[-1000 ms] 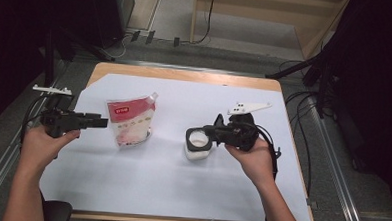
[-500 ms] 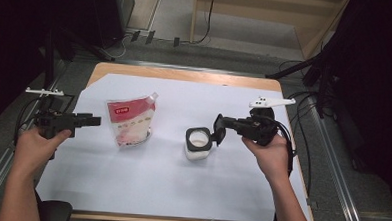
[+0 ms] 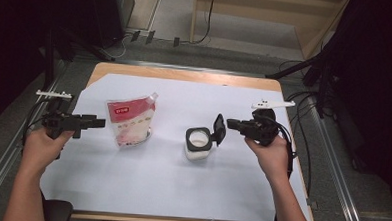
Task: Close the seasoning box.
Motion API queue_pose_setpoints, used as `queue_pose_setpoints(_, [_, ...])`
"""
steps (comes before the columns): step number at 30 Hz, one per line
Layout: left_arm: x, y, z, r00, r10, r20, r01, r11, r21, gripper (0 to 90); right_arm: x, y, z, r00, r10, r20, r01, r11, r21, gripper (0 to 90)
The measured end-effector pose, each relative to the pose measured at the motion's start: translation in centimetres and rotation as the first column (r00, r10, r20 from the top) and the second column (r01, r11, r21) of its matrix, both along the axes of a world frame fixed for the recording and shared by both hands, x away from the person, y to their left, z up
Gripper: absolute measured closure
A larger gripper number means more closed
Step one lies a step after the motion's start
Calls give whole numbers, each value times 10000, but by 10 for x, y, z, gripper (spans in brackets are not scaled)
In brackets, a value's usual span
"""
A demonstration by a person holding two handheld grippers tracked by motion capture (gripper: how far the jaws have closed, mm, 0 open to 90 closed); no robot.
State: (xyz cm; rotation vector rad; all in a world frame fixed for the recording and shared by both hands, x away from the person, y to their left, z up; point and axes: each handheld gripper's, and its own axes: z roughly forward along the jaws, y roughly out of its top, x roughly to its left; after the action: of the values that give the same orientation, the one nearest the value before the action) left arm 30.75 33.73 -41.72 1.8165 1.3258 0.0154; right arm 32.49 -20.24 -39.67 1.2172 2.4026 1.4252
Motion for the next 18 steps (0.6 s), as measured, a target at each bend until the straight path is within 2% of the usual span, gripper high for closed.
queue_pose_setpoints(8, [4,-3,-3,10000,-1,-1,1,10000,6,372,7,10,-21,9986,125,-517,-138,9996,-237,900])
queue_pose_setpoints(12, [4,-3,-1,10000,-18,76,19,9999,-163,368,8,14,-26,9972,119,-737,-142,9994,-312,900])
queue_pose_setpoints(15, [3,-3,-1,10000,-20,59,22,9995,-303,360,10,13,-29,9966,162,-813,-177,9997,-173,900])
queue_pose_setpoints(18, [3,-5,-1,9998,-190,112,192,9995,-233,351,10,16,-33,9955,107,-937,-134,9995,-277,900])
